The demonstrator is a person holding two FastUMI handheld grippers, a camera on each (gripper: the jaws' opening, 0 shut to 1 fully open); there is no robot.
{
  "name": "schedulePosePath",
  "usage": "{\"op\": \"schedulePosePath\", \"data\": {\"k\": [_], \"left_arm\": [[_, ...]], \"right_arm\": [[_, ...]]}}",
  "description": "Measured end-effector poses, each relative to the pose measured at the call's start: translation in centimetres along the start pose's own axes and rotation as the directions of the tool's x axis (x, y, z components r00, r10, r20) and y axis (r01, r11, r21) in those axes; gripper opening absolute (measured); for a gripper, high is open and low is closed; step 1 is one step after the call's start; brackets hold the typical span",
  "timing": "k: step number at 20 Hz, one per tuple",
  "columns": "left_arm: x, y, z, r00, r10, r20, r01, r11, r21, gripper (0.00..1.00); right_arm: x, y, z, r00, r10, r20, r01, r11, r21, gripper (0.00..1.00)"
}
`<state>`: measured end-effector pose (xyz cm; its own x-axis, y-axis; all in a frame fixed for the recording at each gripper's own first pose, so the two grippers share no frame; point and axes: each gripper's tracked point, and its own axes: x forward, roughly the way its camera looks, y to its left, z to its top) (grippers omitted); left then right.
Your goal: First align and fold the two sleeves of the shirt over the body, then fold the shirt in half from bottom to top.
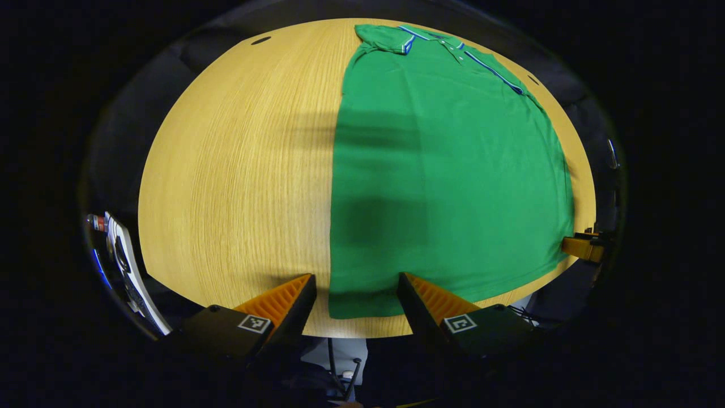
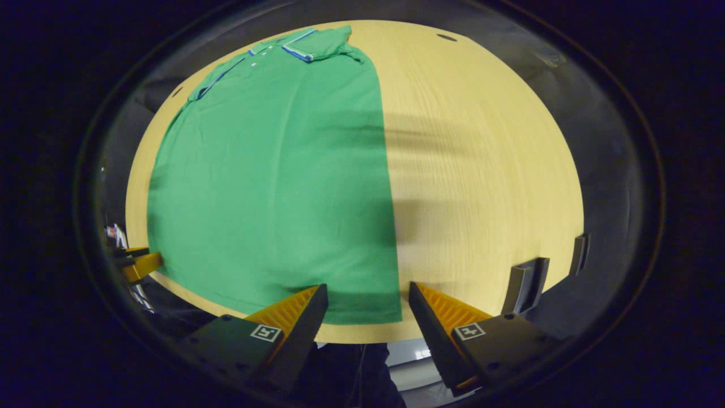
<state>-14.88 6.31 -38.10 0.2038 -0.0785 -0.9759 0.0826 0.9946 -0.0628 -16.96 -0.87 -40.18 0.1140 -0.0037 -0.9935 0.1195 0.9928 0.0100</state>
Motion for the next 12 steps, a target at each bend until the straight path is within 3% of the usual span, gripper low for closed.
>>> {"op": "schedulePosePath", "data": {"k": [1,2,3,5,8,9,10,11,12], "left_arm": [[0.1,-0.2,0.2,1.0,-0.003,-0.001,0.003,1.0,0.013,0.89],[0.1,-0.4,0.4,1.0,-0.004,0.004,0.004,1.0,0.017,0.84],[0.1,-0.6,0.3,1.0,-0.003,0.006,0.003,1.0,0.007,0.72],[0.3,-1.1,0.5,1.0,0.001,0.001,-0.001,1.0,-0.024,0.51],[0.5,-1.8,0.8,1.0,-0.007,-0.021,0.007,1.0,-0.009,0.33],[0.4,-2.1,0.9,1.0,-0.022,-0.021,0.022,1.0,-0.013,0.24],[0.4,-2.1,0.9,0.999,-0.03,-0.026,0.029,0.999,-0.025,0.19],[0.4,-2.1,1.1,0.999,-0.041,-0.025,0.041,0.999,-0.025,0.05],[0.5,-2.0,1.0,0.998,-0.056,-0.027,0.055,0.998,-0.03,0.04]], "right_arm": [[-0.1,0.1,0.1,1.0,0.001,-0.007,-0.001,1.0,-0.01,0.94],[-0.1,0.3,0.3,1.0,0.001,-0.011,-0.001,1.0,-0.011,0.85],[-0.1,0.5,0.3,1.0,-0.001,-0.01,0.0,1.0,-0.013,0.86],[-0.1,1.1,0.6,1.0,-0.001,-0.008,0.001,1.0,-0.01,0.53],[-0.1,1.6,0.9,1.0,-0.018,-0.009,0.018,0.998,-0.054,0.25],[-0.1,1.7,1.0,1.0,-0.022,-0.013,0.021,0.997,-0.077,0.08],[-0.1,1.7,1.0,1.0,-0.018,-0.02,0.016,0.995,-0.1,0.08],[0.1,1.6,0.9,1.0,-0.006,-0.015,0.005,0.996,-0.086,0.07],[0.6,1.3,0.5,1.0,0.008,-0.024,-0.009,0.998,-0.067,0.05]]}}
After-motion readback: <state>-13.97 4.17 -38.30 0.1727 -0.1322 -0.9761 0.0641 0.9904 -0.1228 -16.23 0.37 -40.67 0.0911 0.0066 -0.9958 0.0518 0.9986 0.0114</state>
